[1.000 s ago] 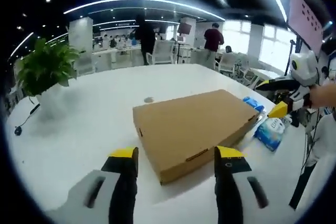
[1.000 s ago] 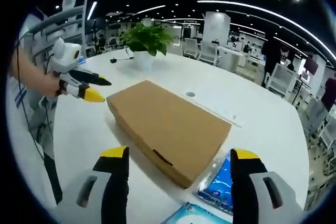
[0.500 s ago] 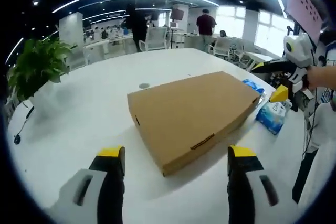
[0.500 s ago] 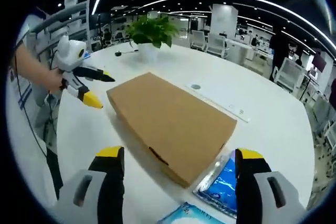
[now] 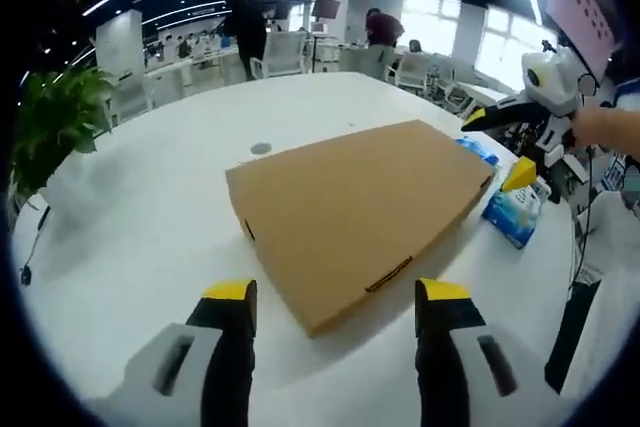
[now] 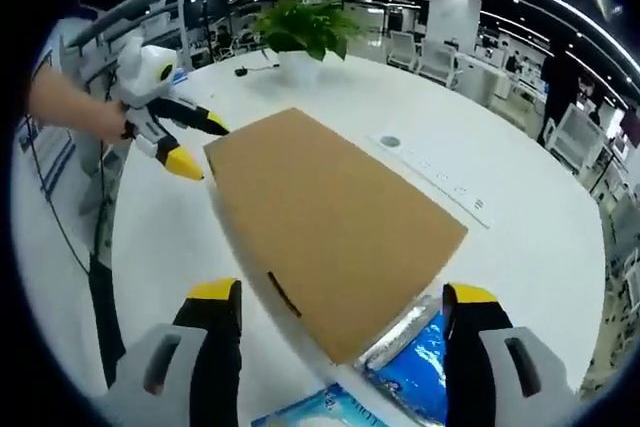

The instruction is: Operate the shoe box by opening the lid, removing the specified soft item, and placing it in the target area until the item is outside and the box remains undamaged.

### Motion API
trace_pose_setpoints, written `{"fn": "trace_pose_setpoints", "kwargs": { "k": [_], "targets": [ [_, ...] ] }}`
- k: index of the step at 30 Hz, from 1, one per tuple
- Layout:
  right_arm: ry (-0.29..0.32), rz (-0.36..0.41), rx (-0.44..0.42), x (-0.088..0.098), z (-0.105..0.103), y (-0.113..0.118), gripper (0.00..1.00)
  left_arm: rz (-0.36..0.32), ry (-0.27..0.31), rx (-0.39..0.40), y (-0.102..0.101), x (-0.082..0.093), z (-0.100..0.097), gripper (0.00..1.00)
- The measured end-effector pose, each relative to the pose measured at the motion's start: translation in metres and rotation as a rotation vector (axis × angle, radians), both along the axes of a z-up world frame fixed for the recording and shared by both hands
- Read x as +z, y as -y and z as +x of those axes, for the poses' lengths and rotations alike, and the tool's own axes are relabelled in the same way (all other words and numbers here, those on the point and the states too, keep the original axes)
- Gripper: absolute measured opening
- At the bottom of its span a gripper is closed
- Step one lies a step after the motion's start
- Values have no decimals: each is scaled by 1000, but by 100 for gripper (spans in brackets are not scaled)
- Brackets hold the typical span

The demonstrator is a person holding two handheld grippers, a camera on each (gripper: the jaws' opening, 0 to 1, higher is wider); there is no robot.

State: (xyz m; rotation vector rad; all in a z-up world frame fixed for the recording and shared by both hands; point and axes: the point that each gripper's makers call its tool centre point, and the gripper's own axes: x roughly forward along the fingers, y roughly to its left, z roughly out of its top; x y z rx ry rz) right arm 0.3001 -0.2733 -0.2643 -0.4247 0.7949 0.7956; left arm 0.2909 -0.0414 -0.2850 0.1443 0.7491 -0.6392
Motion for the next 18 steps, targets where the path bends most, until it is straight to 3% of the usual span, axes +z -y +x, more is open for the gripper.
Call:
{"fn": "trace_pose_setpoints", "kwargs": {
  "k": [3, 9, 13, 18],
  "targets": [
    [-78, 8, -28, -5, 1, 2, 85, 23, 4, -25, -1, -2, 0, 66],
    [-95, -40, 6, -26, -4, -4, 84, 70, -12, -85, 6, -9, -3, 72],
    [-99, -39, 11, -27, 2, -9, 84, 97, -17, -124, 12, -15, -4, 72],
    [-90, -66, 12, -31, 1, -8, 86, 100, -22, -118, 14, -18, 0, 73]
  ]
}}
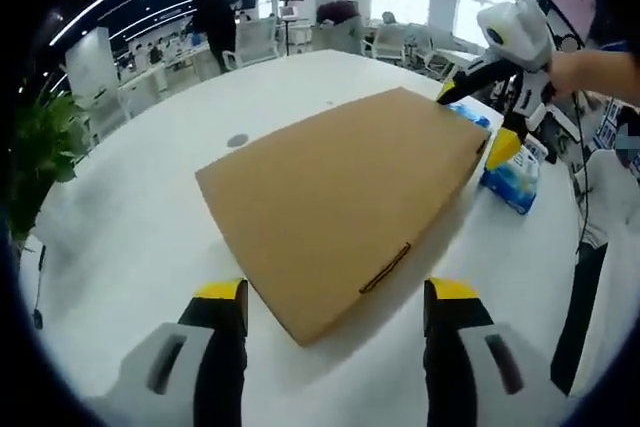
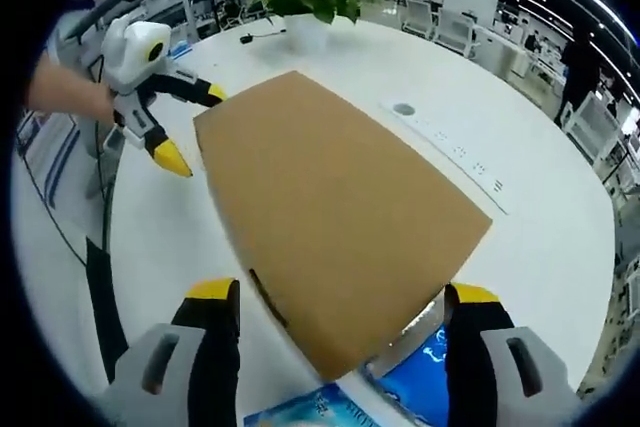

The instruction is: Operate the shoe box by opening the lid, removing the specified soft item, and placing it in the target area until the item is outside and the box remains undamaged.

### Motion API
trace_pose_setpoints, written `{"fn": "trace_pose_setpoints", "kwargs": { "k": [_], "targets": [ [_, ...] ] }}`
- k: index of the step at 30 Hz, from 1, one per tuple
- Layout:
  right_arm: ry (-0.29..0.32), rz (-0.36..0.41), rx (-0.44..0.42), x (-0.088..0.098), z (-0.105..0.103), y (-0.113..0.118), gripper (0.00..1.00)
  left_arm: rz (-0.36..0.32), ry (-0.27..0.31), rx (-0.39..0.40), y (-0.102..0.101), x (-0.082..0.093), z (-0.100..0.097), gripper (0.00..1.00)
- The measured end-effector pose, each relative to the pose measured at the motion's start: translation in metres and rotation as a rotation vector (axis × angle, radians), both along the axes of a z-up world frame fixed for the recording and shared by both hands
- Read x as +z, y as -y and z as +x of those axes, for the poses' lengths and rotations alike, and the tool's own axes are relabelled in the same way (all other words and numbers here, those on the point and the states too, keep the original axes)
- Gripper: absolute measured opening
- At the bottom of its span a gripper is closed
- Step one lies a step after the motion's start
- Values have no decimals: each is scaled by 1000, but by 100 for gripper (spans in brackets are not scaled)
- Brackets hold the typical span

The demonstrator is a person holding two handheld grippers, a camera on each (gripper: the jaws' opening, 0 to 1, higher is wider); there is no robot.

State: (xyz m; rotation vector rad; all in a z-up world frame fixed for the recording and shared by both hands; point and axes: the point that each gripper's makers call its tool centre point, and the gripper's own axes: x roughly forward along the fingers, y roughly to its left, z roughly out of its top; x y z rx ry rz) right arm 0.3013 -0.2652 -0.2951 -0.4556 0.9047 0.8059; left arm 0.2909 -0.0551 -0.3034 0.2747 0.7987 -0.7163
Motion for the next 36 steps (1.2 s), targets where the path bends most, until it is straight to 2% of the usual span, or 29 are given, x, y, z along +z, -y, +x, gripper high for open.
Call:
{"fn": "trace_pose_setpoints", "kwargs": {
  "k": [6, 9, 12, 16, 19, 36],
  "targets": [
    [38, 26, -42, 0, 3, -1, 86, -1, 20, 14, -2, 2, 6, 68],
    [58, 25, -58, -2, 3, 0, 81, -3, 27, 38, -6, 3, 10, 63],
    [75, 22, -65, -3, 3, -1, 82, -6, 25, 38, -5, 3, 9, 62],
    [90, 76, -126, -4, 3, -6, 85, -10, 23, 39, -5, 3, 9, 62],
    [121, 78, -121, -5, 3, -6, 85, -7, 19, 41, -4, 3, 9, 62],
    [130, 91, -154, -4, 0, -8, 82, -5, 22, 37, -5, 3, 8, 62]
  ]
}}
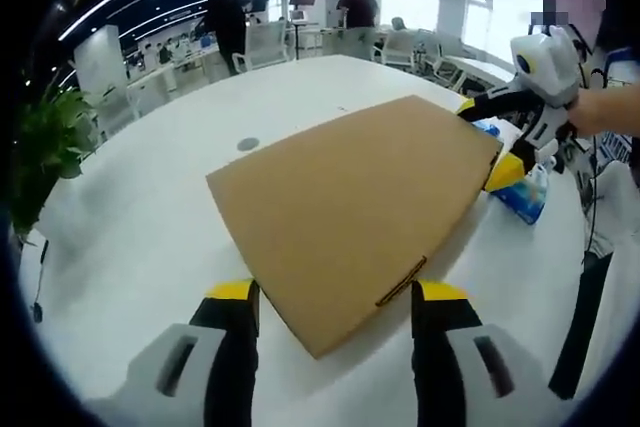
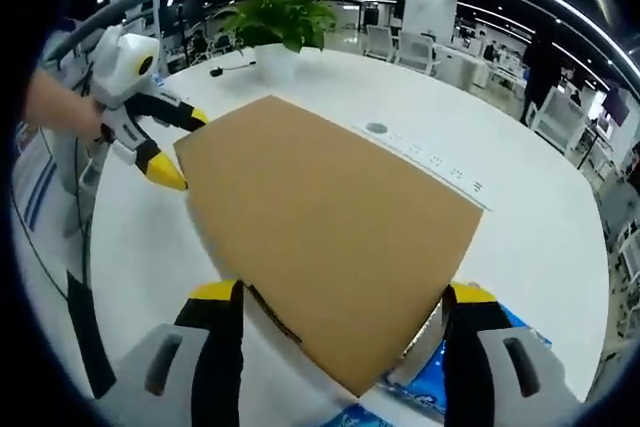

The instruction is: Operate the shoe box by opening the lid, removing the specified soft item, and placing it in the target area until the item is outside and the box remains undamaged.

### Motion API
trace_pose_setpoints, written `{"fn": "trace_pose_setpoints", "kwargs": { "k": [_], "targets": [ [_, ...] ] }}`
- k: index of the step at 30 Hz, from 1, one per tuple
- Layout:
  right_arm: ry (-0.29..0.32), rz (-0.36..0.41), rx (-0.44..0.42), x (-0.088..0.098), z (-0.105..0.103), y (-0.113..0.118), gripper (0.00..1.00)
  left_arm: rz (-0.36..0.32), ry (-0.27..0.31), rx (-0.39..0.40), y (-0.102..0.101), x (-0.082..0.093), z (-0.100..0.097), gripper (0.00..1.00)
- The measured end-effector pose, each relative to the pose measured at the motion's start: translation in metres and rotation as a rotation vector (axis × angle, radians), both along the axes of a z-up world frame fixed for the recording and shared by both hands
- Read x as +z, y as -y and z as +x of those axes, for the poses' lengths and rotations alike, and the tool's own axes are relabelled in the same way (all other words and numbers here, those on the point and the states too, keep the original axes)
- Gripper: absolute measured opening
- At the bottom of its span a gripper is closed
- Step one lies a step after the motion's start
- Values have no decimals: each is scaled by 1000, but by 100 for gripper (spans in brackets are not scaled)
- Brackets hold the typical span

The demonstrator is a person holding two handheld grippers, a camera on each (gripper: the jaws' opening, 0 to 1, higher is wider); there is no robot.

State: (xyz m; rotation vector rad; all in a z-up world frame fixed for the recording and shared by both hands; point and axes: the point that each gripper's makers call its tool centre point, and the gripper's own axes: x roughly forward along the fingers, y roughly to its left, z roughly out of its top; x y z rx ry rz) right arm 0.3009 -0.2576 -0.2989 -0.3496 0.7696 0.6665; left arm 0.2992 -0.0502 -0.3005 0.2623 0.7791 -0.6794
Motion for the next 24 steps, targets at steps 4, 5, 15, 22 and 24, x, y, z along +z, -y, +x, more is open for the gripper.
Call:
{"fn": "trace_pose_setpoints", "kwargs": {
  "k": [4, 5, 15, 22, 24],
  "targets": [
    [5, 7, -7, 0, -5, -2, 83, -6, 7, 4, -1, 0, -4, 62],
    [5, 16, -16, 1, -5, -2, 83, -9, 10, 4, -1, -1, -5, 62],
    [7, 20, -24, 0, -15, -4, 83, -23, 5, 9, -2, -1, -14, 61],
    [7, 22, -30, 0, -18, -4, 83, -21, 6, 5, -2, -1, -17, 62],
    [8, 22, -31, 0, -19, -4, 83, -19, 5, 5, -2, -1, -17, 62]
  ]
}}
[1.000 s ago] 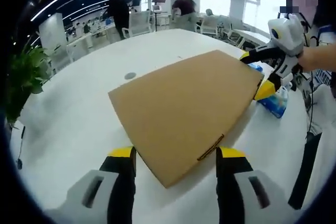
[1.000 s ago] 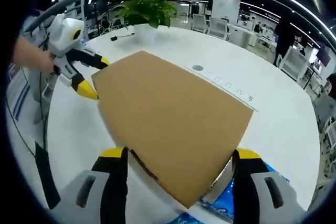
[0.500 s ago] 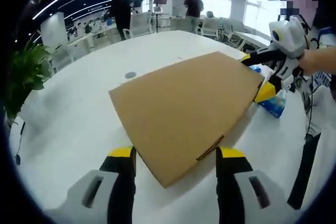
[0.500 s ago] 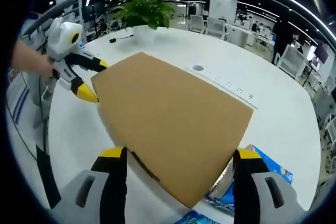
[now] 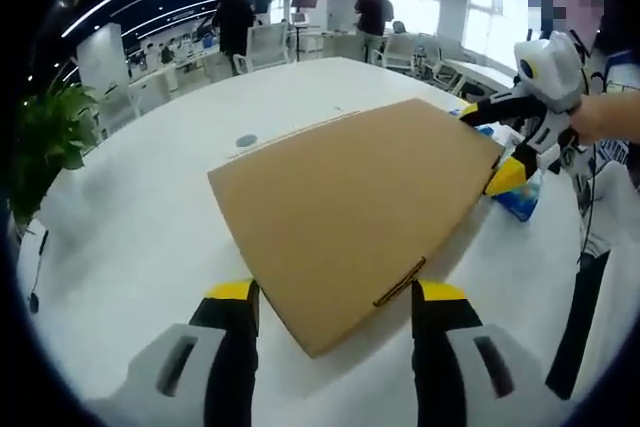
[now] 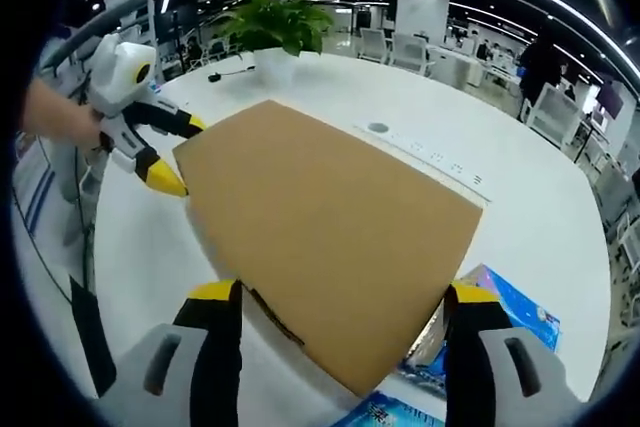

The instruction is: Operate the shoe box by opening the lid, removing the specified soft item, and placing it in the target area until the item is outside and the box remains undamaged.

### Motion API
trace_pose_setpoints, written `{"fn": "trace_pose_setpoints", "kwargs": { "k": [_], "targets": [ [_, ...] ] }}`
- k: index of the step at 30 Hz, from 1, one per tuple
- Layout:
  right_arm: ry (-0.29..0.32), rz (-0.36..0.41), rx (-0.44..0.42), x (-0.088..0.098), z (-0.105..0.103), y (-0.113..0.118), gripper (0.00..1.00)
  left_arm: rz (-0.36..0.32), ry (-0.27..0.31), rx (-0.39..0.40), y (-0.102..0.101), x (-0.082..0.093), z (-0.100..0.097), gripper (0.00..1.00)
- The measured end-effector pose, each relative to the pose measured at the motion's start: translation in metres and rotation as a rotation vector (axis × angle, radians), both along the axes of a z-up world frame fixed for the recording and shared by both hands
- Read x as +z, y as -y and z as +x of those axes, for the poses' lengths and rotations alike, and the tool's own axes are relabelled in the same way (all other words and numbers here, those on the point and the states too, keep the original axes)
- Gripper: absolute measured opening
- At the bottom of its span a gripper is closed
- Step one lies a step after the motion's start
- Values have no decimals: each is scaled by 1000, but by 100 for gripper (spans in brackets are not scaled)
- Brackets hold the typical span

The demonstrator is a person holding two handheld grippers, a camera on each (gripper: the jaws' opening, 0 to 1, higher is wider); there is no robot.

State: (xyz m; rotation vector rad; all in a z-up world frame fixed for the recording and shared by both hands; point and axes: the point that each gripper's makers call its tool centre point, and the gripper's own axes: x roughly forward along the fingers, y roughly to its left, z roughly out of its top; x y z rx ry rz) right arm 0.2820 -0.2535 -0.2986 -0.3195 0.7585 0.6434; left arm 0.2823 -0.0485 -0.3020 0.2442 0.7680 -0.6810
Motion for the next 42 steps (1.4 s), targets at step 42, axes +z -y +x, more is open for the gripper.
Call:
{"fn": "trace_pose_setpoints", "kwargs": {
  "k": [42],
  "targets": [
    [-7, 12, -28, 1, -29, 4, 84, -22, -12, 11, 4, -2, -28, 61]
  ]
}}
